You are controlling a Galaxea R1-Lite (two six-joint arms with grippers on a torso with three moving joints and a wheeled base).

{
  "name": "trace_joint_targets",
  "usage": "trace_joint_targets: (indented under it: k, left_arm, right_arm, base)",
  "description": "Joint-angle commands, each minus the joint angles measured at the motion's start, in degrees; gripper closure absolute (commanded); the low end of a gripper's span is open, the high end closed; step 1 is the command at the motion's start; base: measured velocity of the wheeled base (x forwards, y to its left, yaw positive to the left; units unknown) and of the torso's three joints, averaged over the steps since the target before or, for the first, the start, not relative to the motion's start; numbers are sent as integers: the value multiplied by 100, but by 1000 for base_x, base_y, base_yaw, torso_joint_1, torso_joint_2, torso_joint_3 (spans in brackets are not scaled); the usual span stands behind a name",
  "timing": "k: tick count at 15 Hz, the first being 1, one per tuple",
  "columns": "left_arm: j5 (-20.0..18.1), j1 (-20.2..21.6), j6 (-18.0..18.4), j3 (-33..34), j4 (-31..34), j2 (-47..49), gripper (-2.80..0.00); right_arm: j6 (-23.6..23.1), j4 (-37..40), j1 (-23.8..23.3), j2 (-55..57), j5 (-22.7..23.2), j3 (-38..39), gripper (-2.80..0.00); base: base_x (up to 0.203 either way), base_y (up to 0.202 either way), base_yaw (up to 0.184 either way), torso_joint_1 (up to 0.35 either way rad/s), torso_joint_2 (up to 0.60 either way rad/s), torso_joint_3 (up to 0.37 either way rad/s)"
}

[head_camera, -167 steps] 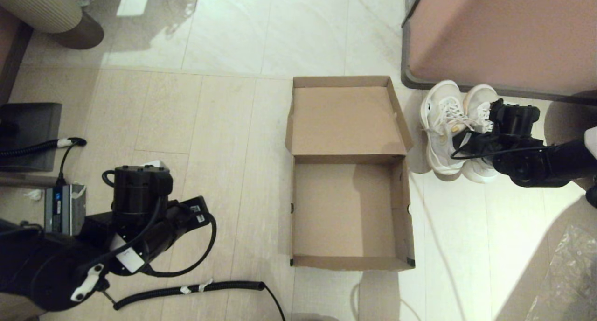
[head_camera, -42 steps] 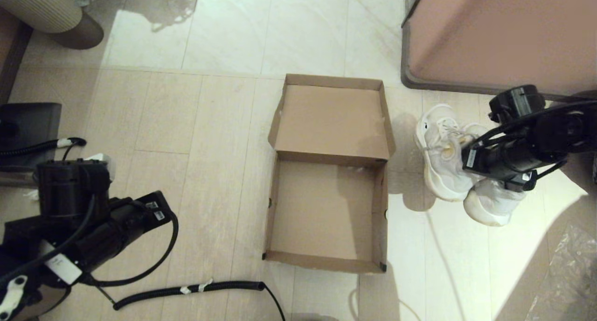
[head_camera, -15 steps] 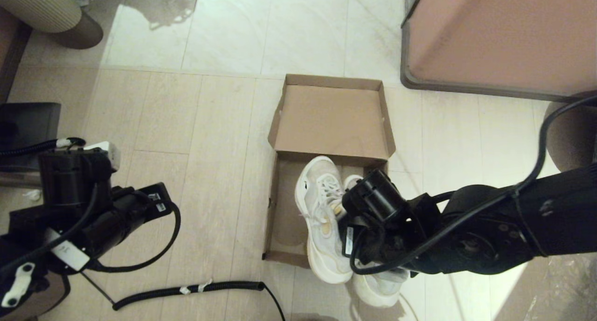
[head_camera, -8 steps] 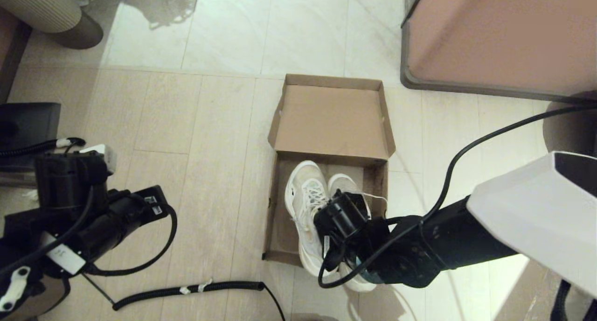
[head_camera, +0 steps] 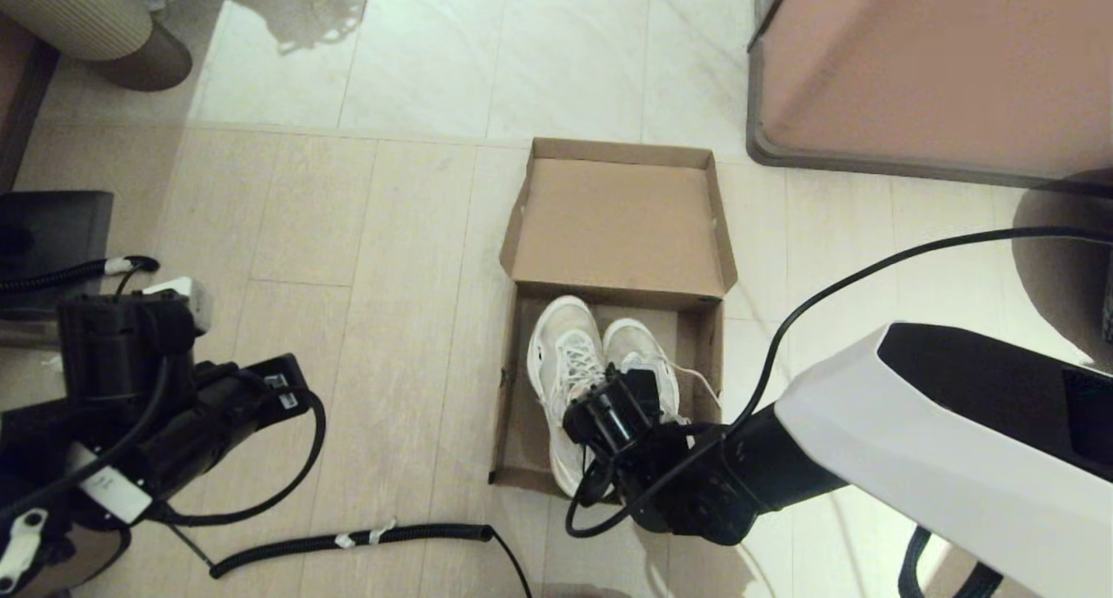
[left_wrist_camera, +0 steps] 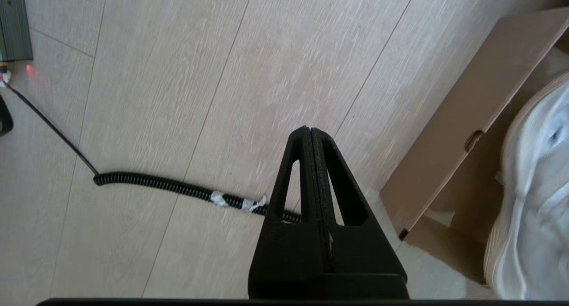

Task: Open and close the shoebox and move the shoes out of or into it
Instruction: Put the shoes into the shoe box

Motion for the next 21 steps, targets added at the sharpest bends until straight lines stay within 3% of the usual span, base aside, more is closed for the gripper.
trace_joint_targets:
  k: [1, 9, 13, 14, 21]
  left_arm:
    - [14, 4, -13, 37, -20, -30, 0]
    - [14, 4, -22, 81, -20, -38, 0]
    - [14, 4, -22, 72, -20, -30, 0]
    - [14, 4, -22, 77, -20, -34, 0]
    - [14, -5, 2, 81, -13, -25, 0]
  right_arm:
    - [-80, -264, -38, 238, -270, -63, 0]
    - [-149, -291, -233, 387, -467, -384, 0]
    - [-470, -290, -420, 553, -490, -759, 0]
    - [-512, -290, -463, 605, -490, -869, -280]
    - [-543, -277, -519, 665, -490, -902, -280]
  base:
    - [0, 0, 0, 0, 0, 0]
    - [0, 0, 0, 0, 0, 0]
    - [0, 0, 0, 0, 0, 0]
    - [0, 0, 0, 0, 0, 0]
    - [0, 0, 0, 0, 0, 0]
